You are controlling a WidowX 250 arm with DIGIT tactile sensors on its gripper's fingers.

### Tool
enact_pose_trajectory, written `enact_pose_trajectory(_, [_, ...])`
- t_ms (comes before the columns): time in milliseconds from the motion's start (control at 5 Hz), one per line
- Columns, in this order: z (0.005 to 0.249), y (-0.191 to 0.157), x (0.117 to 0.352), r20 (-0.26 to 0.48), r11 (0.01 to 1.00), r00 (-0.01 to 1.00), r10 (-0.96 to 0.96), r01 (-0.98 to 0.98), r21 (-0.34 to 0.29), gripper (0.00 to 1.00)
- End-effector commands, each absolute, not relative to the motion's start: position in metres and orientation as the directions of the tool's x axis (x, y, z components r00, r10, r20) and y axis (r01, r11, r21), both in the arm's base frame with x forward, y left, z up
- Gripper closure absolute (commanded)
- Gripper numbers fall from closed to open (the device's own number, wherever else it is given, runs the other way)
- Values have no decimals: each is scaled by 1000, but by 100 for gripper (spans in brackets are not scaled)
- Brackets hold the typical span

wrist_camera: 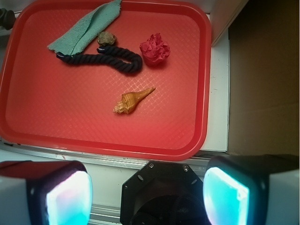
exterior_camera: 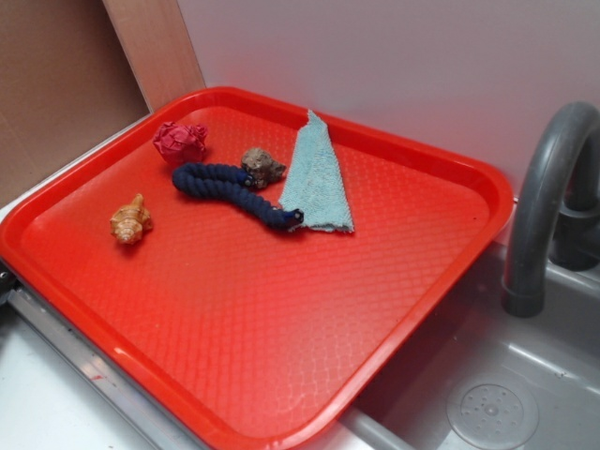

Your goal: Grab the blue rope.

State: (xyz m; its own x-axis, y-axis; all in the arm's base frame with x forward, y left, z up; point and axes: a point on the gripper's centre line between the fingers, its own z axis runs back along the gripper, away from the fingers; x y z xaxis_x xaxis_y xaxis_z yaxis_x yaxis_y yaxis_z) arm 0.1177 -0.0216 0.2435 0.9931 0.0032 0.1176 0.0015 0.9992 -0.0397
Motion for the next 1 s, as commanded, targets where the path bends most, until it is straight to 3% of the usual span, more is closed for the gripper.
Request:
enact_pose_trajectory(0, [243, -22, 118, 118, 999, 993, 3, 1, -40, 0])
enact_pose_trajectory(200, [242, -12, 135, 86, 968, 965, 249, -247, -33, 0])
enact_pose_trajectory(400, [240, -8, 144, 43, 873, 873, 485, -480, -90, 0])
enact_pose_trajectory(600, [233, -10, 155, -33, 773, 777, 628, -628, -87, 0])
enact_pose_trajectory(800, [216, -18, 169, -140, 584, 590, 796, -808, -81, 0])
